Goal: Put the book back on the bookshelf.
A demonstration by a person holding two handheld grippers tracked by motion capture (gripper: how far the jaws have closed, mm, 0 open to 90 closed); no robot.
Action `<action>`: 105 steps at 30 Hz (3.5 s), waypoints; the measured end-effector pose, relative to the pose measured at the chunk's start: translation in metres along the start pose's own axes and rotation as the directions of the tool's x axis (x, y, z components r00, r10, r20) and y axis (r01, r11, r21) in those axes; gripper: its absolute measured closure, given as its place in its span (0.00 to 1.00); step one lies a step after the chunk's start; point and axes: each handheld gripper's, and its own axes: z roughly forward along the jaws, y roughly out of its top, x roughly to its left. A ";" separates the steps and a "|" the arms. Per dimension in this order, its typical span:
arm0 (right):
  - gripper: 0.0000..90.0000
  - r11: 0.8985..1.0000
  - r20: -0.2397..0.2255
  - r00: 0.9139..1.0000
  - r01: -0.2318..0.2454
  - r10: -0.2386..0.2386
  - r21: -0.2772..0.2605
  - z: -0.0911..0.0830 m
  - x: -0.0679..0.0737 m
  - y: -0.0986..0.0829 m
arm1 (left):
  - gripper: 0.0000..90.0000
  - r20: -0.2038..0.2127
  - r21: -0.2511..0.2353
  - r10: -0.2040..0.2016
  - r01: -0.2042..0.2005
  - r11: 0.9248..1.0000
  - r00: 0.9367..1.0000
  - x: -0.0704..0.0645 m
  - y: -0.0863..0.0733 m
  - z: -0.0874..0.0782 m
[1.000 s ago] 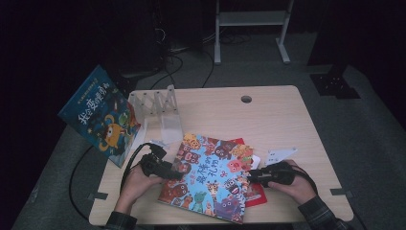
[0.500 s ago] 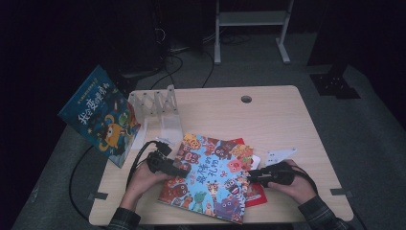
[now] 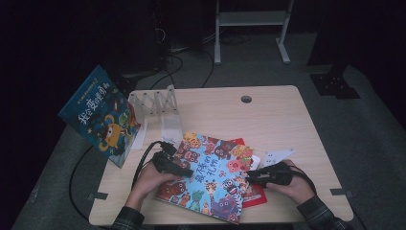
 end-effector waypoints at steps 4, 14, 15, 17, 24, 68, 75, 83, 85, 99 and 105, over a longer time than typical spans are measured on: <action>0.79 1.000 0.002 1.000 0.002 -0.002 0.001 0.000 0.000 0.000 | 0.00 -0.003 0.013 -0.005 0.005 1.000 1.000 -0.001 0.001 0.000; 0.79 1.000 0.013 1.000 0.011 -0.011 0.007 0.000 0.002 0.001 | 0.00 0.036 0.013 -0.034 0.033 0.999 0.999 0.002 0.003 -0.005; 0.79 1.000 0.013 1.000 0.009 -0.010 0.008 0.000 0.002 0.001 | 0.00 0.037 0.010 -0.032 0.032 0.999 0.999 0.001 0.004 -0.006; 0.79 1.000 0.011 1.000 0.006 -0.006 0.008 0.000 0.002 0.001 | 0.00 0.043 0.002 -0.030 0.030 1.000 0.999 0.000 0.004 -0.009; 0.80 1.000 0.004 1.000 0.005 -0.005 0.013 0.003 0.002 0.004 | 0.00 0.040 -0.053 -0.014 0.016 0.998 0.999 -0.005 0.009 -0.026; 0.81 1.000 0.033 0.999 -0.005 0.005 0.013 0.024 0.008 0.020 | 0.05 -0.006 -0.091 0.120 -0.120 0.989 0.993 -0.040 0.064 -0.088; 0.87 1.000 0.033 0.999 0.010 -0.011 0.015 0.024 0.010 0.020 | 0.05 -0.008 -0.078 0.136 -0.136 0.988 0.991 -0.044 0.071 -0.091; 0.91 1.000 0.048 0.998 0.029 -0.029 0.009 0.026 0.013 0.020 | 0.09 -0.014 -0.086 0.148 -0.149 0.985 0.989 -0.050 0.080 -0.097; 0.91 0.999 0.052 0.998 0.031 -0.031 0.009 0.027 0.014 0.021 | 0.11 -0.025 -0.084 0.150 -0.151 0.985 0.988 -0.052 0.082 -0.098; 0.96 0.999 0.071 0.996 0.047 -0.047 0.000 0.032 0.020 0.023 | 0.32 -0.007 -0.094 0.169 -0.169 0.981 0.986 -0.066 0.100 -0.116; 0.96 0.999 0.071 0.996 0.049 -0.049 -0.004 0.034 0.021 0.025 | 0.36 -0.005 -0.088 0.169 -0.169 0.982 0.986 -0.069 0.104 -0.115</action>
